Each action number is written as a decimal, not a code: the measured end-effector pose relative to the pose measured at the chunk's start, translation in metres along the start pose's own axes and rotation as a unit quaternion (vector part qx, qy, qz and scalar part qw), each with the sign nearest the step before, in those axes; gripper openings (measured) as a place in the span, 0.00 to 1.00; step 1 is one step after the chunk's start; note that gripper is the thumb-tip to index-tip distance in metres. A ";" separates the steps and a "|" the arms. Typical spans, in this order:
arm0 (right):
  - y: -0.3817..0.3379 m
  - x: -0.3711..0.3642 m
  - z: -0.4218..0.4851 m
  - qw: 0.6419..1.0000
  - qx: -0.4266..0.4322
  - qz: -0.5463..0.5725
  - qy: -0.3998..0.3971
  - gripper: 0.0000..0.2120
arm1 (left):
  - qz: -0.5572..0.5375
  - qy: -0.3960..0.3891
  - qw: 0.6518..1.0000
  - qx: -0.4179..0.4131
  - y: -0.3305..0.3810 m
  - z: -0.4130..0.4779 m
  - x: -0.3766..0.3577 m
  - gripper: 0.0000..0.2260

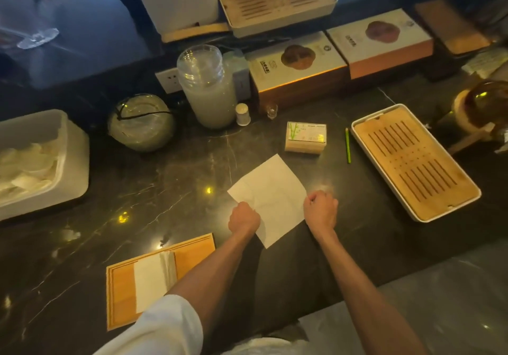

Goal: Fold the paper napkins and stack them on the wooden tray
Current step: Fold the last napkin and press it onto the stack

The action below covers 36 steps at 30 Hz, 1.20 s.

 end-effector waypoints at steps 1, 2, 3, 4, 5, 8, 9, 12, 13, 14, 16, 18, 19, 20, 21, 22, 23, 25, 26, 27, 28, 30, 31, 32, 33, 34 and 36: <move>0.006 -0.004 -0.007 0.996 -0.024 0.080 -0.030 0.07 | -0.015 -0.007 1.000 -0.002 0.001 -0.001 0.001 0.12; 0.011 -0.007 -0.015 0.984 -0.050 0.157 -0.062 0.03 | -0.038 -0.006 0.999 -0.009 0.003 -0.002 0.006 0.12; 0.015 -0.010 -0.026 0.971 -0.063 0.215 -0.088 0.01 | -0.074 0.001 0.997 -0.019 0.003 -0.005 0.014 0.11; 0.017 -0.012 -0.038 0.963 -0.059 0.237 -0.111 0.02 | -0.127 0.011 0.991 -0.031 0.002 -0.007 0.024 0.08; 0.019 -0.018 -0.050 0.960 -0.050 0.237 -0.141 0.03 | -0.189 0.013 0.981 -0.042 -0.003 -0.011 0.036 0.05; 0.020 -0.048 -0.097 0.935 -0.042 0.238 -0.259 0.01 | -0.316 -0.013 0.947 -0.058 -0.031 -0.029 0.073 0.03; 0.014 -0.057 -0.113 0.918 -0.041 0.268 -0.288 0.04 | -0.350 -0.024 0.934 -0.064 -0.046 -0.036 0.086 0.06; -0.030 -0.081 -0.152 0.850 -0.043 0.388 -0.352 0.25 | -0.459 -0.046 0.883 -0.079 -0.087 -0.060 0.128 0.13; -0.050 -0.089 -0.165 0.835 -0.042 0.404 -0.371 0.33 | -0.489 -0.053 0.867 -0.080 -0.102 -0.067 0.140 0.13; -0.071 -0.099 -0.178 0.827 -0.038 0.407 -0.387 0.37 | -0.512 -0.057 0.853 -0.083 -0.117 -0.075 0.153 0.13; -0.108 -0.115 -0.204 0.820 -0.027 0.399 -0.409 0.37 | -0.522 -0.058 0.847 -0.086 -0.147 -0.088 0.174 0.13; -0.140 -0.132 -0.232 0.821 -0.013 0.387 -0.420 0.36 | -0.523 -0.062 0.846 -0.081 -0.181 -0.101 0.192 0.14; -0.154 -0.140 -0.246 0.821 -0.006 0.379 -0.427 0.37 | -0.527 -0.063 0.844 -0.078 -0.198 -0.106 0.201 0.14; -0.166 -0.149 -0.261 0.821 -0.001 0.370 -0.436 0.41 | -0.531 -0.062 0.841 -0.078 -0.215 -0.112 0.211 0.14; -0.174 -0.156 -0.274 0.820 0.002 0.356 -0.447 0.44 | -0.538 -0.062 0.837 -0.080 -0.228 -0.117 0.219 0.14; -0.183 -0.166 -0.290 0.820 0.000 0.342 -0.460 0.47 | -0.546 -0.062 0.831 -0.086 -0.243 -0.123 0.230 0.14; -0.189 -0.175 -0.306 0.816 -0.005 0.333 -0.471 0.49 | -0.551 -0.065 0.826 -0.097 -0.256 -0.129 0.240 0.14; -0.200 -0.190 -0.334 0.810 -0.002 0.321 -0.491 0.48 | -0.558 -0.075 0.817 -0.127 -0.275 -0.141 0.259 0.13; -0.206 -0.194 -0.347 0.806 0.007 0.315 -0.501 0.46 | -0.560 -0.081 0.812 -0.141 -0.280 -0.148 0.267 0.12; -0.213 -0.200 -0.362 0.803 0.014 0.310 -0.509 0.43 | -0.559 -0.085 0.810 -0.154 -0.288 -0.155 0.277 0.11; -0.220 -0.205 -0.377 0.798 0.021 0.311 -0.516 0.39 | -0.557 -0.090 0.809 -0.164 -0.294 -0.161 0.286 0.10; -0.238 -0.212 -0.401 0.789 0.047 0.315 -0.526 0.31 | -0.562 -0.097 0.802 -0.179 -0.301 -0.171 0.302 0.11; -0.247 -0.212 -0.410 0.787 0.062 0.317 -0.526 0.29 | -0.569 -0.095 0.797 -0.179 -0.305 -0.173 0.308 0.11; -0.255 -0.211 -0.415 0.784 0.072 0.326 -0.523 0.31 | -0.580 -0.091 0.789 -0.179 -0.309 -0.175 0.314 0.12; -0.263 -0.209 -0.419 0.781 0.074 0.344 -0.517 0.34 | -0.592 -0.089 0.781 -0.178 -0.313 -0.177 0.320 0.13; -0.269 -0.205 -0.420 0.777 0.078 0.358 -0.512 0.38 | -0.603 -0.090 0.772 -0.178 -0.316 -0.179 0.324 0.13; -0.278 -0.198 -0.418 0.772 0.087 0.369 -0.509 0.42 | -0.608 -0.096 0.767 -0.182 -0.320 -0.183 0.328 0.14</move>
Point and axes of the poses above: each hand's wrist, its own z-axis towards the middle knuckle, its own x-axis out of the back of the hand, y = z × x, the point moved 10 cm from there along z, towards the middle knuckle, and after that the axes turned 2 degrees about -x, right-handed, at the moved point
